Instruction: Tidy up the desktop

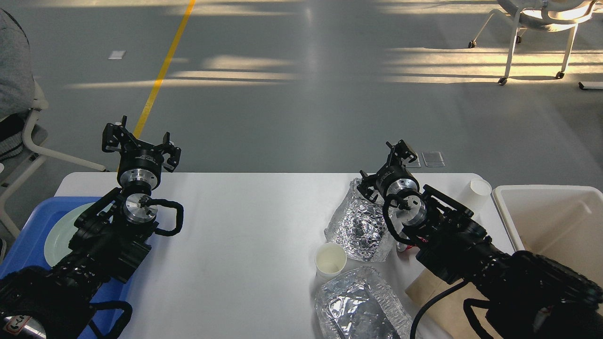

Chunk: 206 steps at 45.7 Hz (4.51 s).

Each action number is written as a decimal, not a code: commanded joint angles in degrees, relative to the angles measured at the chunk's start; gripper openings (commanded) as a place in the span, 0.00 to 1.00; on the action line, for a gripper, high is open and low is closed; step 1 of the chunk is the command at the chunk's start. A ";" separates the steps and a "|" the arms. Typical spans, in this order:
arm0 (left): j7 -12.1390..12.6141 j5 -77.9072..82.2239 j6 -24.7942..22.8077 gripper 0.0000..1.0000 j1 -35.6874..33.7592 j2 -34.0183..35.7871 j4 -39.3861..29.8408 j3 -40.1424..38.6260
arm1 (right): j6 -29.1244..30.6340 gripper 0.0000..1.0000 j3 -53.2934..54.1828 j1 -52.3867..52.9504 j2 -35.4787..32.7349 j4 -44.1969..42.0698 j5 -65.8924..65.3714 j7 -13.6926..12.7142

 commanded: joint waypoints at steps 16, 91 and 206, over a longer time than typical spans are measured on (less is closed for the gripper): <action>-0.16 0.37 -0.69 1.00 1.05 0.09 -0.06 1.14 | 0.00 1.00 0.00 0.04 0.00 0.00 -0.02 0.02; -0.95 0.72 -15.90 1.00 5.88 0.18 -0.77 1.23 | 0.00 1.00 0.00 -0.05 0.00 0.00 -0.02 0.02; -0.95 0.72 -15.90 1.00 5.88 0.18 -0.77 1.23 | -0.09 1.00 0.35 1.35 -3.51 0.00 -0.02 -0.59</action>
